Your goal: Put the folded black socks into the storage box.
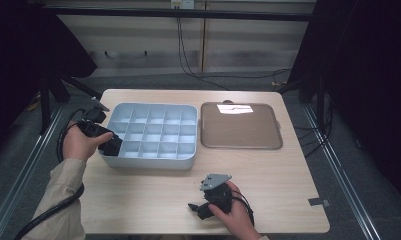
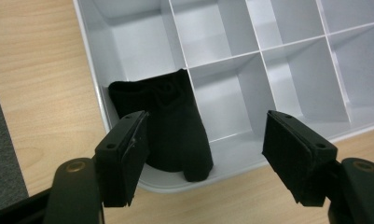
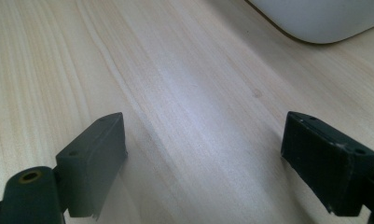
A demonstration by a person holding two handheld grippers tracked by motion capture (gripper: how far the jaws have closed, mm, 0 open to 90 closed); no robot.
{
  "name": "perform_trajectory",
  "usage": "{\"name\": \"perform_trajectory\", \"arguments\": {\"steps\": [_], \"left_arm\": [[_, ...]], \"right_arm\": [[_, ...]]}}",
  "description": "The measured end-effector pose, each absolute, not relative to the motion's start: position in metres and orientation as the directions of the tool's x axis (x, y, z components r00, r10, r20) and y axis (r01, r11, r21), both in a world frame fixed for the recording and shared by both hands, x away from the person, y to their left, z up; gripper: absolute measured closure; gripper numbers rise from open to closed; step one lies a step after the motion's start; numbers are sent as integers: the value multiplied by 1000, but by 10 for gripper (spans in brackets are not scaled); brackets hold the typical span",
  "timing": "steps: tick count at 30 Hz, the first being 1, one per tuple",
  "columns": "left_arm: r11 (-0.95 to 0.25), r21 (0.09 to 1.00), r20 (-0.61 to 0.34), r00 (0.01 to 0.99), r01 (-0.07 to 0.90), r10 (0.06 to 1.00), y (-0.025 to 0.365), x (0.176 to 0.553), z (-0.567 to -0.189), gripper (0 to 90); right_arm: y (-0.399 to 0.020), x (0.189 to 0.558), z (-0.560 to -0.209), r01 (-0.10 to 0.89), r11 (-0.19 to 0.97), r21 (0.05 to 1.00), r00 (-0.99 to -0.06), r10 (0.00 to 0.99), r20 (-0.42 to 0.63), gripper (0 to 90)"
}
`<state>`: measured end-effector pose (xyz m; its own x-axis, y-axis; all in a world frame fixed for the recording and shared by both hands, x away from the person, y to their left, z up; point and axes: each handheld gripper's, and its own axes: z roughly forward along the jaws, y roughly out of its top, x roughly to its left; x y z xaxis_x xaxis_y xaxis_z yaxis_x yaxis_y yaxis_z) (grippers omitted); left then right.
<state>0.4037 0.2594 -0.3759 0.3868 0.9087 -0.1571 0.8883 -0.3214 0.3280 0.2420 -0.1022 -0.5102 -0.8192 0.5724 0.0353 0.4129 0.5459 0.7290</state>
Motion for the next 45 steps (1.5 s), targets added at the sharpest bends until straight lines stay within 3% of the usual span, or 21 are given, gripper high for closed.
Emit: {"name": "perform_trajectory", "arguments": {"steps": [45], "left_arm": [[-352,337,-192,430,873,882,268,365,-386,308]], "right_arm": [[-102,242,-510,416,547,727,-817,575,35,134]]}}
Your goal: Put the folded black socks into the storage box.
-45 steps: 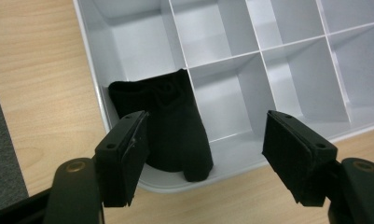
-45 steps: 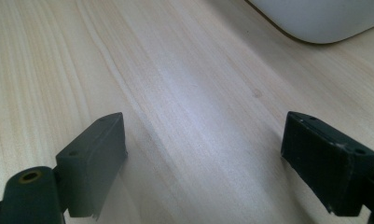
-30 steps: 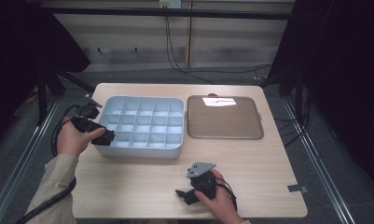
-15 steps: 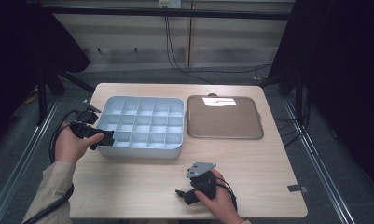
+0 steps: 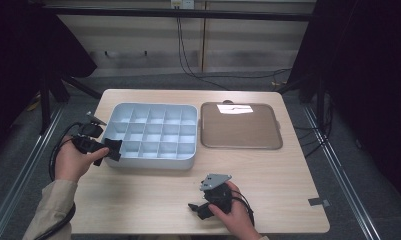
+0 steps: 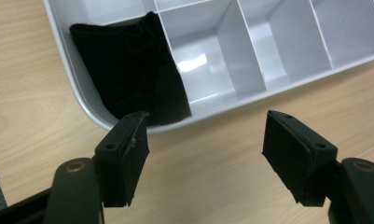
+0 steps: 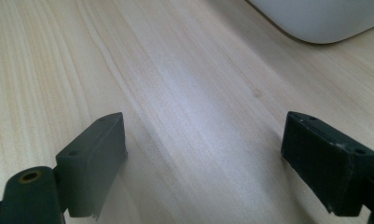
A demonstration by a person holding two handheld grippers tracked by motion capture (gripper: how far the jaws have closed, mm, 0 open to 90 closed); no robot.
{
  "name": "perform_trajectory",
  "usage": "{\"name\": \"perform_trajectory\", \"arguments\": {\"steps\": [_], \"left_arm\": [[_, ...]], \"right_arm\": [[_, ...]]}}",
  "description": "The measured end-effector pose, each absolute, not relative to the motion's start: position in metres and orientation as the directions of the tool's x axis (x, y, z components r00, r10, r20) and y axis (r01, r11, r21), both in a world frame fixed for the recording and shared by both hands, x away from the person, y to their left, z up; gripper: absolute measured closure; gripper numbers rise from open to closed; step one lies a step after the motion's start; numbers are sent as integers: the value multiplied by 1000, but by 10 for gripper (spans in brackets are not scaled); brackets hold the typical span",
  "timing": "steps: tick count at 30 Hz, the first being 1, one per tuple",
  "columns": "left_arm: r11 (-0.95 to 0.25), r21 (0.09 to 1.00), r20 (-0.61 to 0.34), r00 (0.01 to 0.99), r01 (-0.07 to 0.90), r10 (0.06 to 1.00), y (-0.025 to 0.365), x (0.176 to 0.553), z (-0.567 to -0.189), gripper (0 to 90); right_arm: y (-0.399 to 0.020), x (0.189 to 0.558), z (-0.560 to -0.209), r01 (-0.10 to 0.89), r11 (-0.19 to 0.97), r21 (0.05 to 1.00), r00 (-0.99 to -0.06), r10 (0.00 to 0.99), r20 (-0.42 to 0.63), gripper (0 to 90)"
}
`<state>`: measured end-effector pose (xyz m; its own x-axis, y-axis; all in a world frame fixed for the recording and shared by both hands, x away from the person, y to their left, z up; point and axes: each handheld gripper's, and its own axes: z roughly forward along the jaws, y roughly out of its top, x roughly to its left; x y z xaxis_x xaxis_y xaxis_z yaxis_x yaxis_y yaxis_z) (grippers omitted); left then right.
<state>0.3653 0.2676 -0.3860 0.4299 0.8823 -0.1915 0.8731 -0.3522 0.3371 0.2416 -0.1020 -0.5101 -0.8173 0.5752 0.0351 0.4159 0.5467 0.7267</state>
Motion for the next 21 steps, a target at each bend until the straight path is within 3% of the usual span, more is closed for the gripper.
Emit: {"name": "perform_trajectory", "arguments": {"steps": [21], "left_arm": [[-370,350,-218,459,860,861,271,348,-398,307]], "right_arm": [[-102,242,-510,415,548,726,-818,574,34,134]]}}
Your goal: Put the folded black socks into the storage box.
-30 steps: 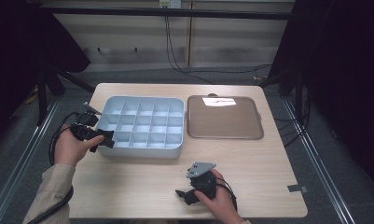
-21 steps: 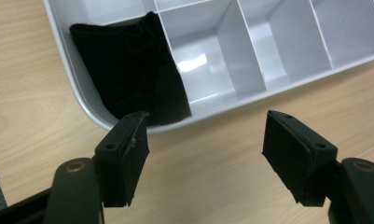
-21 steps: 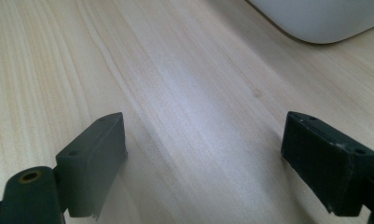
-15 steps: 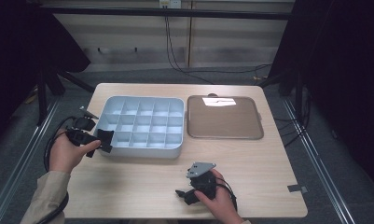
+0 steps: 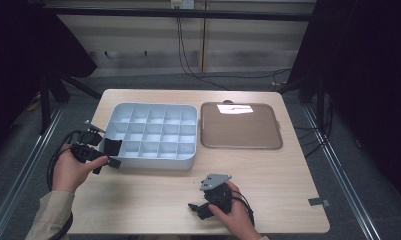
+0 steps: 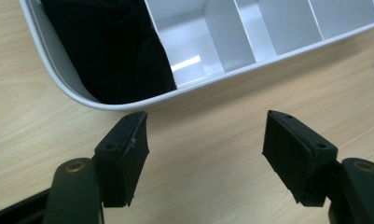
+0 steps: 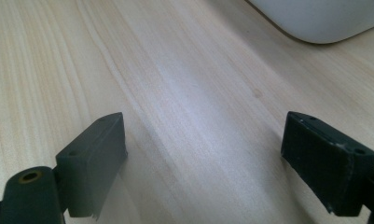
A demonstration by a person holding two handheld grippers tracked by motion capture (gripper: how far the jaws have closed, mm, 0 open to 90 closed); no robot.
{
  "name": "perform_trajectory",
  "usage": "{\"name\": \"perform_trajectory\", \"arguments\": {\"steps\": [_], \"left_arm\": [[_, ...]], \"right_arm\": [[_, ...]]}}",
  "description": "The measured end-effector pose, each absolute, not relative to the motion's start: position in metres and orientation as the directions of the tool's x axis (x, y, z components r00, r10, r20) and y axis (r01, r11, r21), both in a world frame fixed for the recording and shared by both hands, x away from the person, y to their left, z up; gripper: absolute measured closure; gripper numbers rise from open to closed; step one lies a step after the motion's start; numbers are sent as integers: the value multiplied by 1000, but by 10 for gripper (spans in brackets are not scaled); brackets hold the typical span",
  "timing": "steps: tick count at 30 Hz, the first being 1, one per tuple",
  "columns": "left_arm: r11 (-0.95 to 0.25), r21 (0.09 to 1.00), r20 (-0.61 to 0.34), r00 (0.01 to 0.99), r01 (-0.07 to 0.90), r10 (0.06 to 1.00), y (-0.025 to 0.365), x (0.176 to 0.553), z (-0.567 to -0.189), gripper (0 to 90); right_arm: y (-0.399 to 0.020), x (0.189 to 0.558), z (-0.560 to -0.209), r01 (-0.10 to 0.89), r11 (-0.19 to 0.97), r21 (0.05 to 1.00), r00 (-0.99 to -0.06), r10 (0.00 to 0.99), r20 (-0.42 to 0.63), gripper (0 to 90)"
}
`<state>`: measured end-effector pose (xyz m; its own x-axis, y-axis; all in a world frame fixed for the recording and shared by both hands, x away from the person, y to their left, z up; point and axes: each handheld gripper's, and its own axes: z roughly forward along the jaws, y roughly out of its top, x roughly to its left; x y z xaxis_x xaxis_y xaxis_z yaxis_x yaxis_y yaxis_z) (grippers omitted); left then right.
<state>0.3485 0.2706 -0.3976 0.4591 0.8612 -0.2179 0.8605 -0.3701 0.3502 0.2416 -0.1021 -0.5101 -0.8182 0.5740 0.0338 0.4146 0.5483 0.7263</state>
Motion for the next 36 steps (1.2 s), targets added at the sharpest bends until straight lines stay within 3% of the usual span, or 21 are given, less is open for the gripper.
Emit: {"name": "perform_trajectory", "arguments": {"steps": [36], "left_arm": [[-362,358,-257,464,861,848,272,331,-442,303]], "right_arm": [[-102,242,-510,414,549,726,-818,574,33,134]]}}
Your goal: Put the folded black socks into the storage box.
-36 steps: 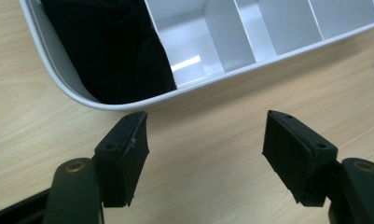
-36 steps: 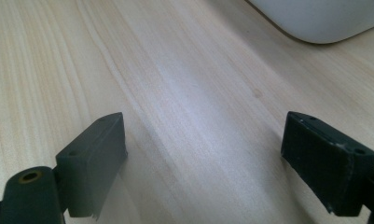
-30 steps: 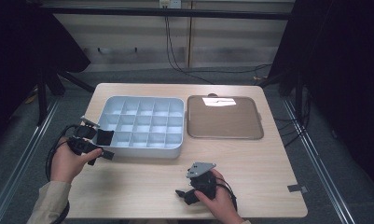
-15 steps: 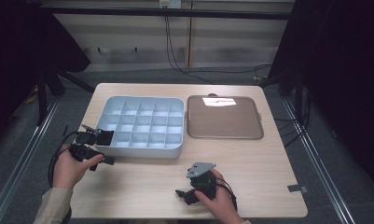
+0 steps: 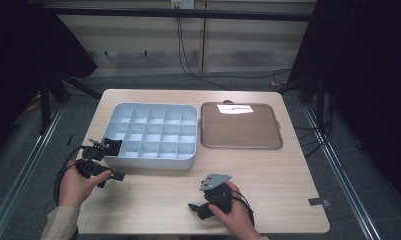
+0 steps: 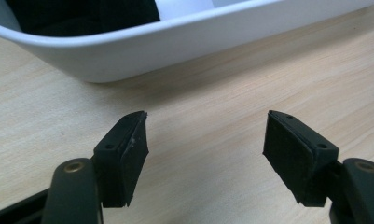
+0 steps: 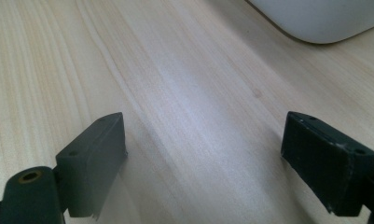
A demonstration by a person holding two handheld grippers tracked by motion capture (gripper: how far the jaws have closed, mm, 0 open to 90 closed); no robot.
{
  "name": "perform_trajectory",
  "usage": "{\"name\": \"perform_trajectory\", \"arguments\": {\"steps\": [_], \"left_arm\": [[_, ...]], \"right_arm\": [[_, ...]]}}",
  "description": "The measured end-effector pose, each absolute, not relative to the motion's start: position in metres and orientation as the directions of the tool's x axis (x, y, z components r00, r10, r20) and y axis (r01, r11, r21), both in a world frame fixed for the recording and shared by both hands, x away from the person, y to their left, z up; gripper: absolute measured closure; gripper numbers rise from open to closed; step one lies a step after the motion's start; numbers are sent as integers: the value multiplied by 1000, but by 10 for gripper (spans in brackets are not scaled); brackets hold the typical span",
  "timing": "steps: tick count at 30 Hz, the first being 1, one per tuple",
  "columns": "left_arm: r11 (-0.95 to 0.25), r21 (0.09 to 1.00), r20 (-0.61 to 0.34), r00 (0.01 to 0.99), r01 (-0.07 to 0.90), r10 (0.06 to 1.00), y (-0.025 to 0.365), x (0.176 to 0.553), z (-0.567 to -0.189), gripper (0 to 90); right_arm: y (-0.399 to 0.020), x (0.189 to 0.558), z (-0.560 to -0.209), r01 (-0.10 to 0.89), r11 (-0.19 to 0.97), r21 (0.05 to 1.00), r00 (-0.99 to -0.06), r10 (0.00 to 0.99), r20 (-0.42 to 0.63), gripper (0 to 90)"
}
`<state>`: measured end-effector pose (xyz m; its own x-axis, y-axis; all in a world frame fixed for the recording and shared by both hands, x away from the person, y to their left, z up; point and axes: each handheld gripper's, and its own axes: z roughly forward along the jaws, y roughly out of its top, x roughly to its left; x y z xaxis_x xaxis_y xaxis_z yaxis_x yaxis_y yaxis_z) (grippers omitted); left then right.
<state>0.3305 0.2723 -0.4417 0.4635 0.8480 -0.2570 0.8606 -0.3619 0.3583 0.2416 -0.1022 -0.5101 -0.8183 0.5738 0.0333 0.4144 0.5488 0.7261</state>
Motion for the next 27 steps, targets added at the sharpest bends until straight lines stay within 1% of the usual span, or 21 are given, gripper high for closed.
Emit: {"name": "perform_trajectory", "arguments": {"steps": [5,7,14,18,24,27], "left_arm": [[-349,358,-263,452,866,852,272,328,-452,302],[-360,353,-253,459,864,852,272,328,-455,302],[-370,374,-269,482,850,834,269,323,-463,294],[-380,412,-248,503,828,828,267,321,-465,291],[-394,424,-233,519,816,823,264,319,-473,277],[-407,415,-228,526,814,819,263,319,-474,277]], "right_arm": [[-102,242,-510,415,549,726,-818,574,34,134],[-102,242,-510,414,549,726,-818,574,34,134],[-102,242,-510,414,549,726,-818,574,33,134],[-102,242,-510,415,549,726,-818,574,34,134],[-102,242,-510,414,549,726,-819,574,33,134],[-102,242,-510,415,549,726,-818,574,33,134]]}}
